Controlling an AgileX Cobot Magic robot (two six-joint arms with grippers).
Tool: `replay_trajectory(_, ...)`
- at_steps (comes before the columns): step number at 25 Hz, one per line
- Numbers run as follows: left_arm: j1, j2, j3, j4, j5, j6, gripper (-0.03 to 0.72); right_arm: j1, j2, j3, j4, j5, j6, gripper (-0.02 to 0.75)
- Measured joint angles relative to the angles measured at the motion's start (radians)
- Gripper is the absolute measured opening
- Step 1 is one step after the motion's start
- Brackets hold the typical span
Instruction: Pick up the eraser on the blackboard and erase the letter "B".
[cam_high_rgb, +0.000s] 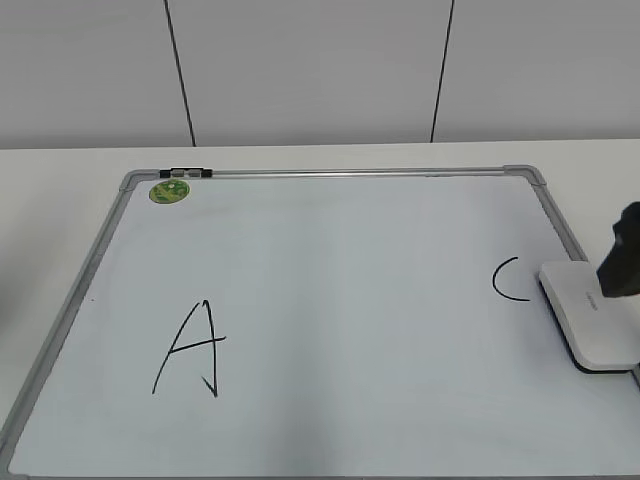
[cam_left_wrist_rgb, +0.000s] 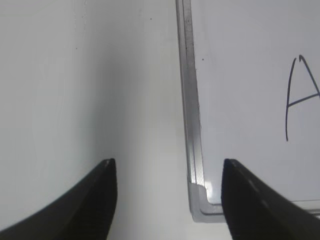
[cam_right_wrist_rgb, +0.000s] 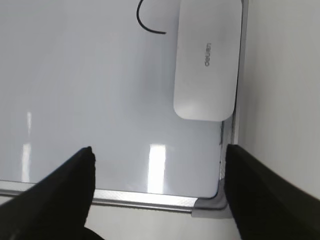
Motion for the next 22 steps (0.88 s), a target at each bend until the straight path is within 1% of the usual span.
replay_trajectory(6, 0.0, -0.237, 0.178, 0.021, -0.002, -0.001, 0.49, 0.0, -0.174, 0.129, 0.003, 0.03, 0.0, 0.594)
replay_trajectory(13, 0.0, -0.507, 0.343, 0.03, 0.027, -0.001, 0.489, 0.0, -0.442, 0.287, 0.003, 0.072, 0.0, 0.593)
replay_trajectory(17, 0.0, -0.594, 0.365, 0.038, 0.05, -0.001, 0.489, 0.0, -0.585, 0.356, 0.003, 0.118, 0.0, 0.593)
replay_trajectory(22, -0.002, -0.61, 0.367, 0.041, 0.107, -0.001, 0.489, 0.0, -0.731, 0.368, 0.003, 0.18, -0.064, 0.593)
